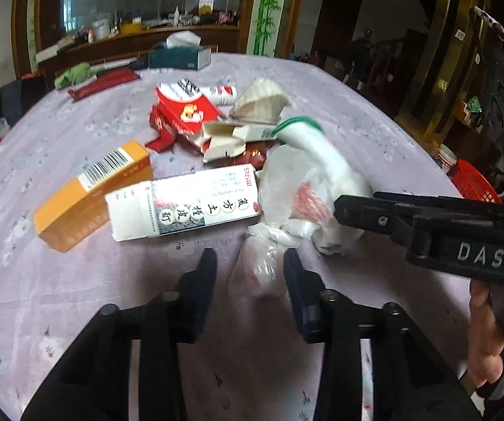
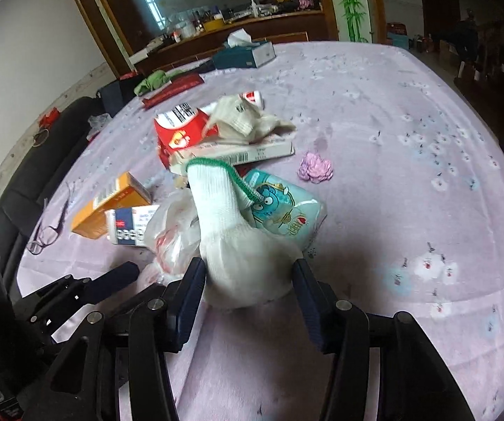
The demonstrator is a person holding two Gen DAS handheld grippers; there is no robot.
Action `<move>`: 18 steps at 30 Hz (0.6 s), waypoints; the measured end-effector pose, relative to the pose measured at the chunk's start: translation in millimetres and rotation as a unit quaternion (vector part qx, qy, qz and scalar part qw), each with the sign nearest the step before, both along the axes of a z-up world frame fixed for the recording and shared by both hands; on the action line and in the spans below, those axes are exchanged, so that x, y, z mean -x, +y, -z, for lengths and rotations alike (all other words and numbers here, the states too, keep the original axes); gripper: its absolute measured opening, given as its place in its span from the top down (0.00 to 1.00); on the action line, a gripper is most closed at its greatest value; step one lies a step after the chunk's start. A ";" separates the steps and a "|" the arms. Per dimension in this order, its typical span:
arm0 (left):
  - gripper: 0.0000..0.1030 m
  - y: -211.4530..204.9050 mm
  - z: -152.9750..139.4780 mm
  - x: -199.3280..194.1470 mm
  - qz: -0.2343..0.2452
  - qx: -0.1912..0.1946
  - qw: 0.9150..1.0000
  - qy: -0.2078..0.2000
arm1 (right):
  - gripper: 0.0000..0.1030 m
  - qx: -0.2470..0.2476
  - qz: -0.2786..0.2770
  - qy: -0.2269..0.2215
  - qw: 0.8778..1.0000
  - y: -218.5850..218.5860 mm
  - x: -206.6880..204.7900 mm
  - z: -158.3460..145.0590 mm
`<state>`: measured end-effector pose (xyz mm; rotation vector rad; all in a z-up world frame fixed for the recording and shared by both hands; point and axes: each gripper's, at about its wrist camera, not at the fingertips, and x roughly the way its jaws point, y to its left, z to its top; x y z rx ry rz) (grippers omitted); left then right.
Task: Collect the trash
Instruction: 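Grasp the white plastic bags with the left gripper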
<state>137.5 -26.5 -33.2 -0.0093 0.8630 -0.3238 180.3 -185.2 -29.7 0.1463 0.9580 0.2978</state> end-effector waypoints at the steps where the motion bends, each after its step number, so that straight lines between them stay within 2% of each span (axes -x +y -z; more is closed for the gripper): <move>1: 0.73 0.3 2.5 -2.1 0.001 0.004 1.000 0.004 | 0.60 0.002 0.002 0.001 1.000 0.0 -0.3 1.8; 2: 0.75 1.3 3.5 -2.7 0.002 0.006 1.000 0.006 | 0.62 0.004 0.003 -0.002 1.000 -0.7 0.6 2.4; 4: 0.76 1.6 3.2 -0.2 0.003 0.005 1.000 -0.001 | 0.74 0.000 0.002 -0.010 1.000 -3.5 4.9 1.0; 6: 0.77 2.1 2.2 3.8 0.001 -0.002 1.000 -0.012 | 0.77 -0.009 0.005 -0.012 1.000 -8.1 9.9 -1.2; 13: 0.78 1.3 -16.4 22.0 0.019 0.030 0.999 -0.029 | 0.78 -0.045 0.032 -0.033 0.998 -32.7 32.9 -16.3; 18: 0.78 -13.6 -35.9 28.3 0.043 0.036 0.997 -0.044 | 0.78 -0.077 0.073 -0.055 0.993 -69.8 55.9 -33.9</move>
